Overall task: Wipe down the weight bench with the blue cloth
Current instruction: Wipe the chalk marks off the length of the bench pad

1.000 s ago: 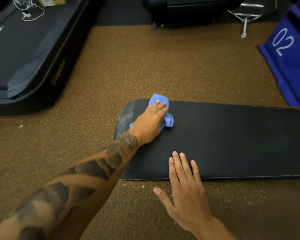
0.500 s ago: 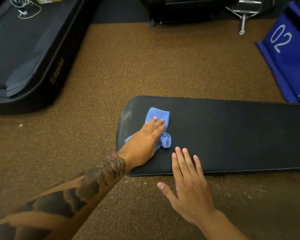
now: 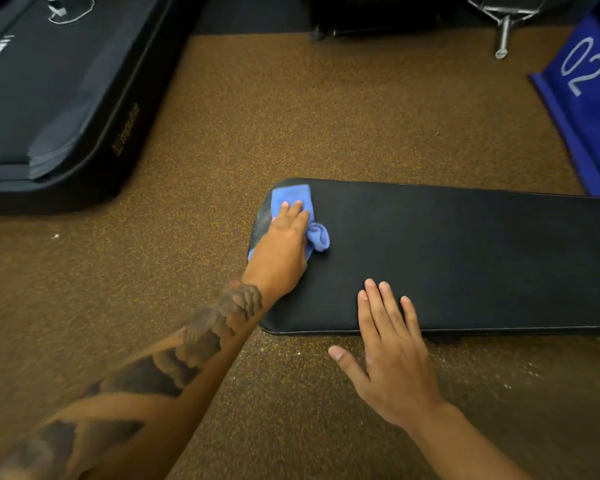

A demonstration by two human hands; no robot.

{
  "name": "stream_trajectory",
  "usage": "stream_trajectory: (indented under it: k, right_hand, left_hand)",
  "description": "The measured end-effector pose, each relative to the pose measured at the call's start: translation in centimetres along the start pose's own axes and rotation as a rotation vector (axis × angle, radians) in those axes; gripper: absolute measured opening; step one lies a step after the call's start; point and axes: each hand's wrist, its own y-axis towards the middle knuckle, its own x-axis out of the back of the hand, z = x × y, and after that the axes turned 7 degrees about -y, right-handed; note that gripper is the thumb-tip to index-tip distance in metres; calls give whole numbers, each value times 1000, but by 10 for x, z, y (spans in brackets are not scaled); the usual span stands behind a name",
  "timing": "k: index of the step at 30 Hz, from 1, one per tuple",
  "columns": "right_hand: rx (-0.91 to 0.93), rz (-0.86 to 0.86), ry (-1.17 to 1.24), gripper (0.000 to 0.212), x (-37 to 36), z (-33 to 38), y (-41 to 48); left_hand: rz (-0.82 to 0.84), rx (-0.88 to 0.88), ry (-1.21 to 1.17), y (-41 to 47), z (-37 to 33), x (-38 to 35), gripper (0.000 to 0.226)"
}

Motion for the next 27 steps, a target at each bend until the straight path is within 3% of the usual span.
stream_trajectory:
  k: [5, 10, 15, 20, 24, 27]
  right_hand:
    - [4, 25, 10, 84, 1, -1, 0]
    - [9, 12, -2, 85, 0, -1, 1]
    - [7, 12, -22, 84, 0, -1, 0]
    - [6, 25, -27, 83, 2, 0, 0]
    - [14, 33, -23, 84, 1, -2, -1]
    - [14, 21, 5, 85, 0, -2, -1]
  left_hand:
    - [26, -125, 7, -61, -27, -30, 52]
    - [131, -249, 65, -2, -17, -23, 57]
    - [95, -124, 66, 32, 9, -4, 57]
    - [-56, 10, 21, -34, 15, 4, 54]
    - [-27, -97, 73, -99, -20, -20, 65]
    - [38, -180, 87, -99, -44, -38, 72]
